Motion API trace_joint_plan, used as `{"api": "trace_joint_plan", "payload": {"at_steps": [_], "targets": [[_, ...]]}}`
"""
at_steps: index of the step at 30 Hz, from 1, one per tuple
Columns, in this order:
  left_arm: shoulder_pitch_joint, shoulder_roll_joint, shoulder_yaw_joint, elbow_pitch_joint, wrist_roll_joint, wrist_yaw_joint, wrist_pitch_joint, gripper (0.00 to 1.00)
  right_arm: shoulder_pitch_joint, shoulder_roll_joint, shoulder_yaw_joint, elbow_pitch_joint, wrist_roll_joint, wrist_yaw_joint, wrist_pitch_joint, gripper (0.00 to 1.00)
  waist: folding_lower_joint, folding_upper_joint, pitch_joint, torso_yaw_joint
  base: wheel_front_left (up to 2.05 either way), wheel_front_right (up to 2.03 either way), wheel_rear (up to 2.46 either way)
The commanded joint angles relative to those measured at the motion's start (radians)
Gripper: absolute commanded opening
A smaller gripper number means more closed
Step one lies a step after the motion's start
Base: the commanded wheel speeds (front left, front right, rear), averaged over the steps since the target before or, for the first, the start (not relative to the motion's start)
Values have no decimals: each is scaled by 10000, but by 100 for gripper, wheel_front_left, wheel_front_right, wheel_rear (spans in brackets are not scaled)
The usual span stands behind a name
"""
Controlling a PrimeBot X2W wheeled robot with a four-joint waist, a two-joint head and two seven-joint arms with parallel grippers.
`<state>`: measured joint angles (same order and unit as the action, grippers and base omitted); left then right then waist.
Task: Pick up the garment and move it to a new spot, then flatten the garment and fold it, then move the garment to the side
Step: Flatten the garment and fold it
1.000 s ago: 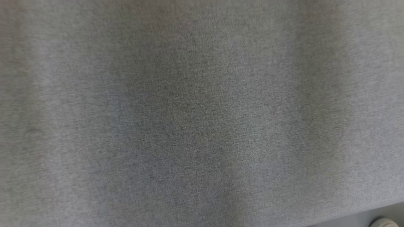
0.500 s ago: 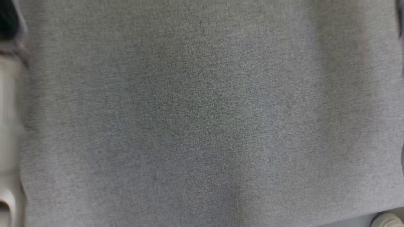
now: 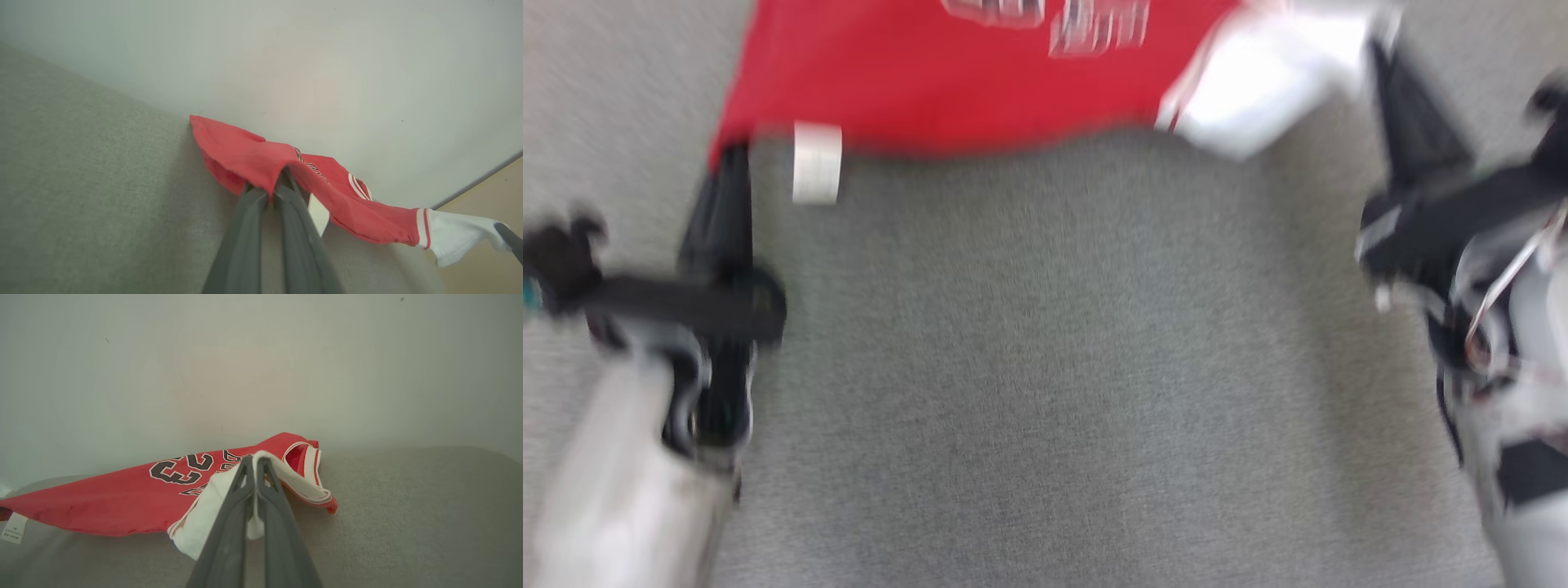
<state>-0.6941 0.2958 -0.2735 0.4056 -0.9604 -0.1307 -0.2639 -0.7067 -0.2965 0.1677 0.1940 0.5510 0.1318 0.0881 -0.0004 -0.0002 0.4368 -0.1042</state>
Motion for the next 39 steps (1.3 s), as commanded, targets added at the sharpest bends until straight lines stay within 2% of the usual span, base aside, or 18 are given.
{"api": "trace_joint_plan", "payload": {"at_steps": [1,6,10,13,14,17,20,26,32,35,39], "targets": [[699,-121,338,-85,124,13,-4,0,645,33,-271,-388,-389,-23,478,0,4,2,-1638,108,0,0,0],[2603,-774,936,-376,655,13,-4,0,2603,464,-1198,-1444,-1204,-23,2411,0,4,2,-2490,175,0,0,0],[3757,-1238,1052,-662,1191,10,-3,0,3949,762,-1780,-2317,-1834,-23,3937,0,4,2,-2993,307,0,0,0],[4426,-1291,955,-787,1673,11,-5,0,4912,909,-2013,-2859,-2217,-23,5115,0,4,2,-3289,398,0,0,0],[4426,-1291,955,-787,1673,11,-5,0,4912,909,-2013,-2859,-2217,-23,5115,0,4,2,-3289,398,0,0,0],[4954,-1362,961,-789,2014,34,-5,0,5711,894,-2168,-3506,-2516,-23,6142,0,4,2,-3482,438,0,0,0],[5446,-1232,800,-692,2182,92,7,0,6584,938,-2257,-3977,-2721,-23,7157,0,4,2,-3695,445,0,0,0],[6305,-988,587,-957,2553,696,399,0,8153,929,-2320,-4822,-2621,-23,8990,0,4,2,-3933,499,0,0,0],[7060,-605,294,-1380,2999,1330,1038,0,9101,966,-2313,-5284,-2573,-23,9656,0,4,2,-3951,482,0,0,0],[7342,-455,126,-1573,3163,1493,1322,0,9202,897,-2285,-5193,-2671,-23,9453,0,4,2,-3907,455,0,0,0],[7439,-327,-95,-1830,3325,1614,1635,0,8777,916,-2314,-4878,-2768,-23,8670,0,4,2,-3788,483,0,0,0]]}}
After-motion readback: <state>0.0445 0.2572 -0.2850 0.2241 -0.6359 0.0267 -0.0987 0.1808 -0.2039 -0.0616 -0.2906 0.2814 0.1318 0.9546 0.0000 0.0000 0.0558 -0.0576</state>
